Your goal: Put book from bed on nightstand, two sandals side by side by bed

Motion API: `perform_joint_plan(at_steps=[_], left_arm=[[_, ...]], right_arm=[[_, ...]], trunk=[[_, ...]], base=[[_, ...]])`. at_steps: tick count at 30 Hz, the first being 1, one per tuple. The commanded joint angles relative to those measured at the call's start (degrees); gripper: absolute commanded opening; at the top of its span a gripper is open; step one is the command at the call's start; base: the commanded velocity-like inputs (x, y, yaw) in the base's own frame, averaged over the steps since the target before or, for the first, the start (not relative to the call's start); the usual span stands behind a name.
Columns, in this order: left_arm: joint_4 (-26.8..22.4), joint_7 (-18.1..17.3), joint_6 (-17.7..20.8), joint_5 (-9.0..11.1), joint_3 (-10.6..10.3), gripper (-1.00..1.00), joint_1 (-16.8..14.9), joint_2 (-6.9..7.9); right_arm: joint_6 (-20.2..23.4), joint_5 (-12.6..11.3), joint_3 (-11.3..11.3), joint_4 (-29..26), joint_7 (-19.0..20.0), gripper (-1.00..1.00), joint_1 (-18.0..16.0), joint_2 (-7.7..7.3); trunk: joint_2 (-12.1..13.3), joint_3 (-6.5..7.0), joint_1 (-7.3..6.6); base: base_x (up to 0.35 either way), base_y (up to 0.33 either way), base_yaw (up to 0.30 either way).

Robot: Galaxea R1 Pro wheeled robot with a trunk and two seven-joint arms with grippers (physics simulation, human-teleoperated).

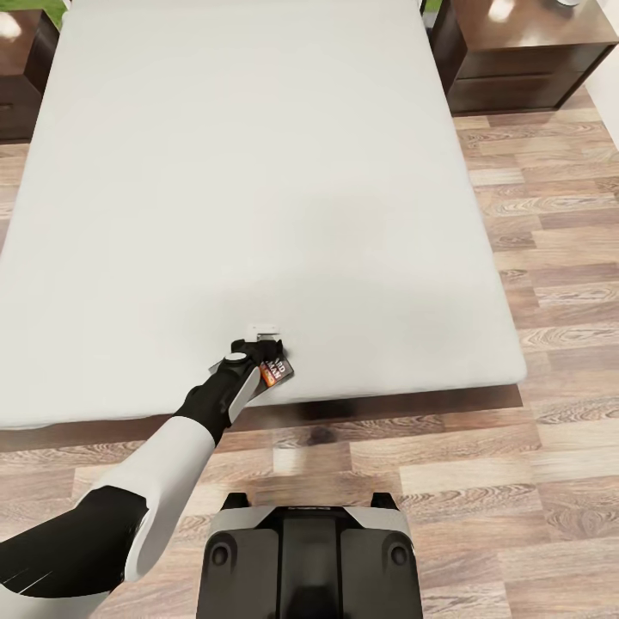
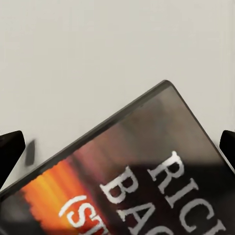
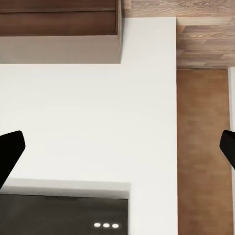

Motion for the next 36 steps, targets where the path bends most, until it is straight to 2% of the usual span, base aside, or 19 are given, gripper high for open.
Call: perform_joint_plan(at_steps=[1, 36], left_arm=[[-0.1, 0.5, 0.3, 0.6, -0.3, 1.00, 0.0, 0.06], [-0.1, 0.5, 0.2, 0.6, -0.3, 1.00, 0.0, 0.07]], right_arm=[[-0.3, 0.4, -0.5, 0.1, 0.2, 1.00, 0.0, -0.04], [-0.3, 0.4, -0.5, 0.1, 0.2, 1.00, 0.0, -0.08]], trunk=[[0.0, -0.03, 0.02], [0.0, -0.03, 0.02]], base=[[-0.003, 0.000, 0.000], [-0.030, 0.000, 0.000]])
